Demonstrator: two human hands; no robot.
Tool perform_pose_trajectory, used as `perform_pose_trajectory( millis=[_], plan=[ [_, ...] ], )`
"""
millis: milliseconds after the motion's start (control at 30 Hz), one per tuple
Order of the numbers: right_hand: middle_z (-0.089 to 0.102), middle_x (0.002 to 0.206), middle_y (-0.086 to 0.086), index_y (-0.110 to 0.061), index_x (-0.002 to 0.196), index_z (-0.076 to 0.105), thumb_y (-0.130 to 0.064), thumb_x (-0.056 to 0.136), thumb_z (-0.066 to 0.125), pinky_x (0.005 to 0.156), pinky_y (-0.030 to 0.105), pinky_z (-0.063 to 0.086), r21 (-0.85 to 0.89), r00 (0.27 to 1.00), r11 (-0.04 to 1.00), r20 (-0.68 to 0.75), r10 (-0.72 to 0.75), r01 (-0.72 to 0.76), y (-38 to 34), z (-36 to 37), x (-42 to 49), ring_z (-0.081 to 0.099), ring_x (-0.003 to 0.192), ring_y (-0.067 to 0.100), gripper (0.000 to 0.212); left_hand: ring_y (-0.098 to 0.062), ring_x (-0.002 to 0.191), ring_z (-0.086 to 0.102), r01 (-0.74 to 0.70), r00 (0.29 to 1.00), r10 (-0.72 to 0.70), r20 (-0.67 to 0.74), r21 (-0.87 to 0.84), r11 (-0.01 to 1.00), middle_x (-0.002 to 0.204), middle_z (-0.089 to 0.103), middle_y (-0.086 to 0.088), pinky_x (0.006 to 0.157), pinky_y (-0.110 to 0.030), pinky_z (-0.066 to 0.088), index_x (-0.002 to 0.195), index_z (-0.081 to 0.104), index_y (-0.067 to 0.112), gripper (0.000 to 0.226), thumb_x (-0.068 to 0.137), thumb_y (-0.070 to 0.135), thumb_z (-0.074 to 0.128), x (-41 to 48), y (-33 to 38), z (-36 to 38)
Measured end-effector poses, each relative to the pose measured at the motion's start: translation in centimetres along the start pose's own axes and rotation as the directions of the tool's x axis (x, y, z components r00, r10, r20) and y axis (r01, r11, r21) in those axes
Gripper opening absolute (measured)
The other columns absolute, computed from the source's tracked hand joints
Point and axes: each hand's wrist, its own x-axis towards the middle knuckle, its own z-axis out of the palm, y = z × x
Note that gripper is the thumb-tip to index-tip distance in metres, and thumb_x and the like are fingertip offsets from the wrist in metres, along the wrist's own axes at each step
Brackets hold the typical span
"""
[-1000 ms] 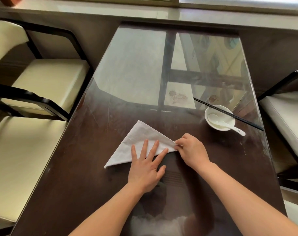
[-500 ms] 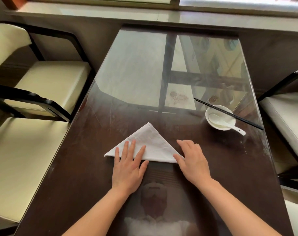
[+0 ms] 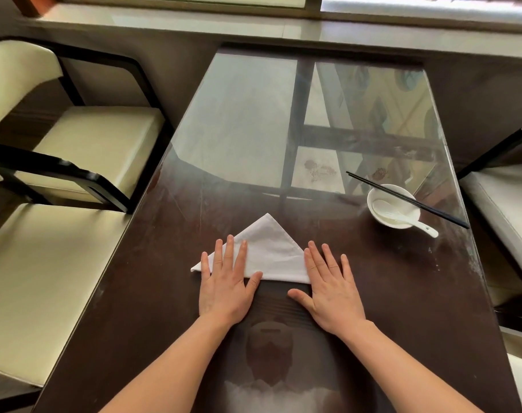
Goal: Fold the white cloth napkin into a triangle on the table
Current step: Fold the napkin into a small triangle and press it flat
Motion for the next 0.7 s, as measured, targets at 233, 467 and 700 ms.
perform_pose_trajectory(
  millis=[233,467,700],
  plan=[
    [0.002,0.167,-0.002,-0.018,0.159,0.007,-0.085,0.087,0.01,0.12,0.05,-0.002,-0.021,1.0,1.0,0.004,-0.008,0.008,0.1,-0.2,0.1,-0.003,0.154,0.022,0.098,-0.021,0.15,-0.02,0.011,0.999,-0.011,-0.043,0.006,1.0,0.163,-0.019,0.0,0.121,-0.049,-0.01,0.154,-0.014,0.02,0.078,0.092,0.067,-0.005,0.6,-1.1,0.0],
    [0.011,0.167,-0.001,-0.016,0.158,0.018,-0.08,0.09,0.02,0.121,0.056,0.005,-0.009,0.981,0.995,-0.166,-0.102,0.101,-4.1,-2.5,2.4,0.006,0.155,0.025,0.093,-0.02,0.151,-0.013,-0.006,0.994,0.004,-0.112,-0.019,1.0,0.165,-0.01,-0.002,0.121,-0.046,-0.006,0.157,-0.001,0.015,0.078,0.097,0.065,0.01,0.4,-2.3,-0.1],
    [0.001,0.168,-0.005,-0.019,0.159,0.01,-0.081,0.09,0.016,0.121,0.053,-0.004,-0.015,0.926,0.926,-0.038,-0.377,0.376,-8.4,-2.0,6.9,-0.007,0.154,0.021,0.093,-0.025,0.152,-0.003,-0.008,0.997,0.011,-0.079,0.041,0.999,0.165,-0.001,-0.009,0.119,-0.046,0.004,0.156,0.006,0.01,0.087,0.094,0.07,-0.001,-0.7,-4.7,1.0]
  ],
)
